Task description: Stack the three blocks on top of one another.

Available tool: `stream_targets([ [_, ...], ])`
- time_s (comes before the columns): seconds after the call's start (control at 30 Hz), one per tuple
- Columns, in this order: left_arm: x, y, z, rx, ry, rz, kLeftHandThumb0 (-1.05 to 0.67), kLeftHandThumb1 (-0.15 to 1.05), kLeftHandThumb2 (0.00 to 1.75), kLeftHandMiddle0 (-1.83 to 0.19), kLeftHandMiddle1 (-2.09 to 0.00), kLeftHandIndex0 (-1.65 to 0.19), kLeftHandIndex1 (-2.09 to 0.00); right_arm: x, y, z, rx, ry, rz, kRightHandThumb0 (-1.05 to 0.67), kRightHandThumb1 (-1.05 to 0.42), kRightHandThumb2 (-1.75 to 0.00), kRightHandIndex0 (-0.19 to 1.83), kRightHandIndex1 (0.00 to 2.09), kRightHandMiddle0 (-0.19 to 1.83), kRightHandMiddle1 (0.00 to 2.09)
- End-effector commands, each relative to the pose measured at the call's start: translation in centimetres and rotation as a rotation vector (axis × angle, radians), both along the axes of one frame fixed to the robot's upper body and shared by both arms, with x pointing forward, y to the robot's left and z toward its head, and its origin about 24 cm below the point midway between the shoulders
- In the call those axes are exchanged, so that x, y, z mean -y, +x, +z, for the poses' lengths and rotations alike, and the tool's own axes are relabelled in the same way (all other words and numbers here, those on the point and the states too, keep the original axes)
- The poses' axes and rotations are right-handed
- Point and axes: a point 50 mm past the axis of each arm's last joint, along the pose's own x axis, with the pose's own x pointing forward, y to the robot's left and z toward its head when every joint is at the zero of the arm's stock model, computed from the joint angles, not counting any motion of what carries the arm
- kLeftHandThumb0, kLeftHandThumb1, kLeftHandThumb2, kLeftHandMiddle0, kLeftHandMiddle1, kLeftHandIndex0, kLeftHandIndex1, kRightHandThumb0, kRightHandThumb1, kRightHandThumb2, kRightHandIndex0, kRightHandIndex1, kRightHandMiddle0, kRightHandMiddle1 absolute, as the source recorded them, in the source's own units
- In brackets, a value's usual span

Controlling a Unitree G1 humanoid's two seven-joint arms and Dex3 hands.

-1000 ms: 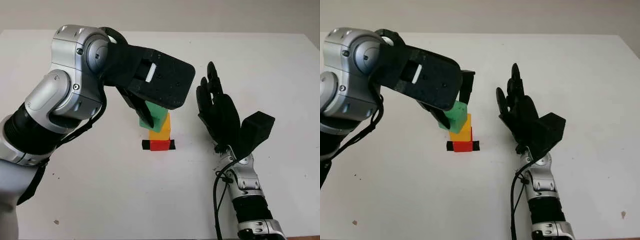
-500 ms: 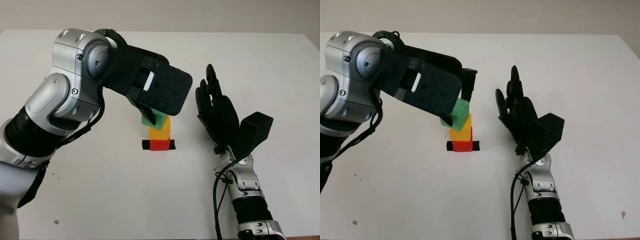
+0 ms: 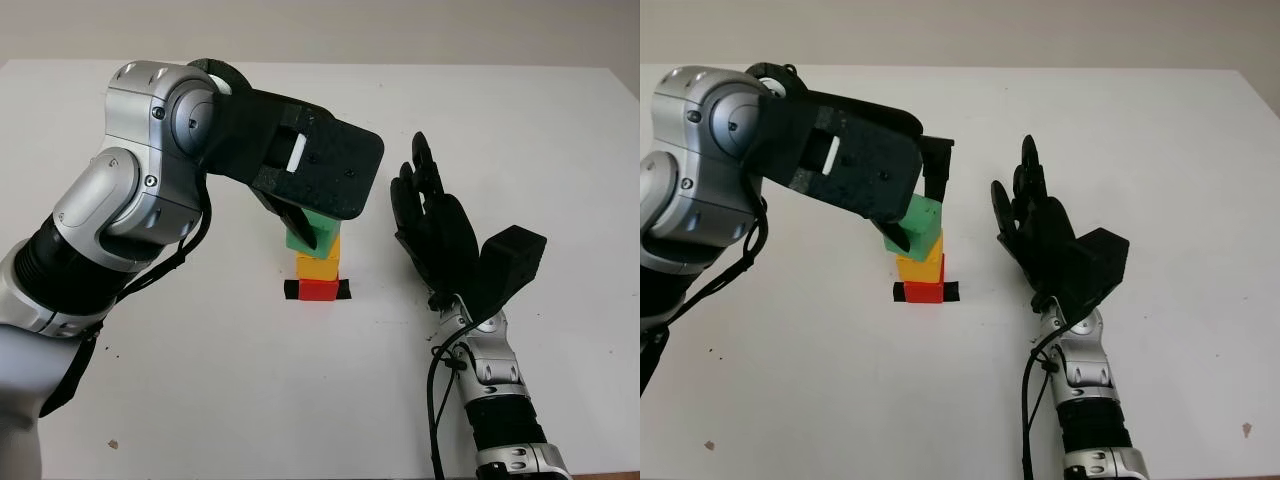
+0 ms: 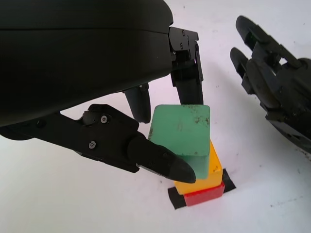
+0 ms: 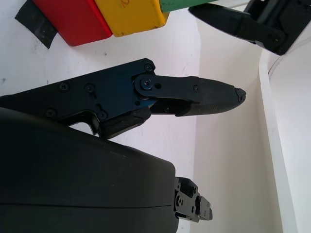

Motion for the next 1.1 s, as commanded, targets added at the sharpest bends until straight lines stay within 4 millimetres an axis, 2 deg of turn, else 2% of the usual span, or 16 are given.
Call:
stream_targets([
  [0.0,0.0,-0.2,0.4,0.004,0.007,-0.010,-0.53,1.05,0.07,0.07,-0.76,-0.06,-0.82,0.1,-0.1,0.4,0.014,-0.001,-0.004,-0.76,-1.05,-0.46,-0.19,0.00,-0.19,0.04],
  [0.07,-0.1,-0.3,0.4,-0.007,0.027,-0.015,-0.56,1.05,0.06,0.10,-0.32,-0.04,-0.52,0.2,-0.1,0.4,0.014,-0.008,-0.005,-0.75,-1.05,-0.47,-0.19,0.00,-0.19,0.04],
  [0.1,-0.1,-0.3,0.5,-0.015,0.034,-0.017,-0.57,1.04,0.06,0.12,-0.17,-0.05,-0.35,0.2,-0.1,0.4,0.018,-0.015,-0.008,-0.75,-1.05,-0.47,-0.19,0.00,-0.19,0.04],
  [0.17,-0.2,-0.3,0.5,-0.032,0.033,-0.023,-0.57,1.03,0.05,0.11,-0.09,-0.03,-0.19,0.2,-0.1,0.4,0.021,-0.018,-0.009,-0.74,-1.05,-0.48,-0.19,0.00,-0.19,0.05],
  [0.27,-0.2,-0.3,0.5,-0.051,0.018,-0.025,-0.54,1.02,0.05,-0.04,-0.13,0.00,-0.11,0.2,-0.1,0.3,0.018,-0.010,-0.009,-0.74,-1.05,-0.46,-0.19,0.00,-0.19,0.05],
  [0.33,-0.3,-0.3,0.5,-0.060,0.012,-0.022,-0.53,1.01,0.05,-0.06,-0.13,0.01,-0.09,0.2,-0.1,0.3,0.019,-0.011,-0.011,-0.76,-1.05,-0.46,-0.19,0.00,-0.18,0.05],
  [0.5,-0.3,-0.5,0.5,-0.072,0.024,-0.016,-0.54,1.01,0.05,0.04,-0.06,0.05,-0.06,0.3,-0.1,0.4,0.027,-0.017,-0.006,-0.73,-1.05,-0.48,-0.19,0.00,-0.19,0.05],
  [0.57,-0.3,-0.7,0.6,-0.074,0.025,-0.010,-0.56,1.01,0.05,0.16,-0.01,0.10,-0.04,0.3,-0.1,0.4,0.019,-0.015,-0.005,-0.73,-1.05,-0.47,-0.19,0.00,-0.18,0.05],
  [0.7,-0.5,-1.0,1.2,-0.065,0.006,-0.008,-0.64,1.00,0.05,0.19,0.00,0.18,-0.01,0.2,0.0,0.3,0.008,-0.010,0.001,-0.74,-1.05,-0.46,-0.19,0.00,-0.19,0.05],
  [0.87,-2.3,-1.2,3.0,-0.064,-0.109,0.030,-0.82,1.00,0.05,0.19,0.00,0.19,0.00,0.2,-0.1,0.3,0.009,-0.019,-0.004,-0.76,-1.05,-0.45,-0.19,0.00,-0.18,0.05],
  [1.07,-6.7,-1.2,4.4,-0.007,-0.350,0.115,-0.99,1.05,0.16,0.19,0.00,0.19,0.00,0.4,-0.2,0.4,0.018,-0.011,0.004,-0.75,-1.05,-0.45,-0.19,0.00,-0.18,0.05],
])
